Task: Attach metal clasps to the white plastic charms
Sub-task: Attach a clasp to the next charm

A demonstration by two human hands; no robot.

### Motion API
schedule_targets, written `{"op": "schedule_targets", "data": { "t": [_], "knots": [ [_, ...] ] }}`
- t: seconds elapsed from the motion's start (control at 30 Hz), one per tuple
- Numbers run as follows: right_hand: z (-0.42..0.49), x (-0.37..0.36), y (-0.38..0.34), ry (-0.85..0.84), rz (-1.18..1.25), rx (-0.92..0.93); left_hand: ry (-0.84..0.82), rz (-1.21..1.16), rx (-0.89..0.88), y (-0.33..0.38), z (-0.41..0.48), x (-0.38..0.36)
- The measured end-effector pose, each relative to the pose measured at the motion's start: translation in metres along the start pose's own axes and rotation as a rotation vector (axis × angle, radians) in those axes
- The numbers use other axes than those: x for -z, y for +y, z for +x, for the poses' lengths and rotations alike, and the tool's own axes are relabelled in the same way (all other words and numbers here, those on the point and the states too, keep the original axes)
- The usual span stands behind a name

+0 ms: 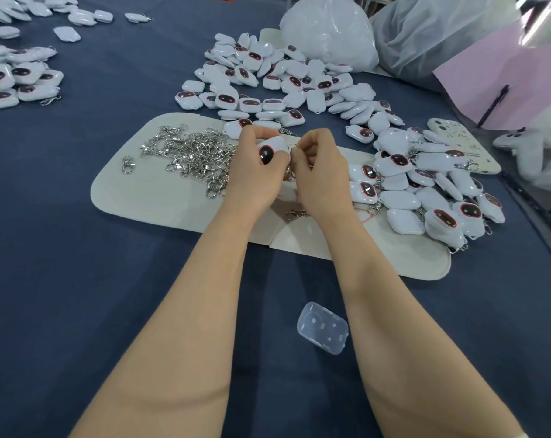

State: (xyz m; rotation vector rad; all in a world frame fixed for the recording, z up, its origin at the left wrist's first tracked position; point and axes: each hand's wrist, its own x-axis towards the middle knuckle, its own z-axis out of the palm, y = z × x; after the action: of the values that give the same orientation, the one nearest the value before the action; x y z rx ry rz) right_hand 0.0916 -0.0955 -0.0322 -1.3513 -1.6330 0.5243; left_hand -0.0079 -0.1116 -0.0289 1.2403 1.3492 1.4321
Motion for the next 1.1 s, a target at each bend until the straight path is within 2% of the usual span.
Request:
{"op": "schedule_targets", "data": {
  "t": [0.37, 0.63, 0.8, 1.1],
  "knots": [
    [0.0009, 0.0011, 0.0002, 0.075, 0.044, -0.025, 0.058, -0.034, 0.026, -0.0040, 0.0033, 0.0004],
    [0.0031, 0.0052, -0.0034, 0.038, -0.018, 0.048, 0.066, 0.357, -0.157, -0.0057, 0.0015, -0.0014],
    [0.0020, 0.0027, -0.0058, -0.007, -0.025, 0.052, 0.083, 0.423, -0.156, -0.0070, 0.0007, -0.0019],
    [-0.0011, 0.0007, -0.0060, 0.025, 0.035, 0.051, 0.135, 0.422, -0.117, -0.0067, 0.0030, -0.0028]
  ]
}}
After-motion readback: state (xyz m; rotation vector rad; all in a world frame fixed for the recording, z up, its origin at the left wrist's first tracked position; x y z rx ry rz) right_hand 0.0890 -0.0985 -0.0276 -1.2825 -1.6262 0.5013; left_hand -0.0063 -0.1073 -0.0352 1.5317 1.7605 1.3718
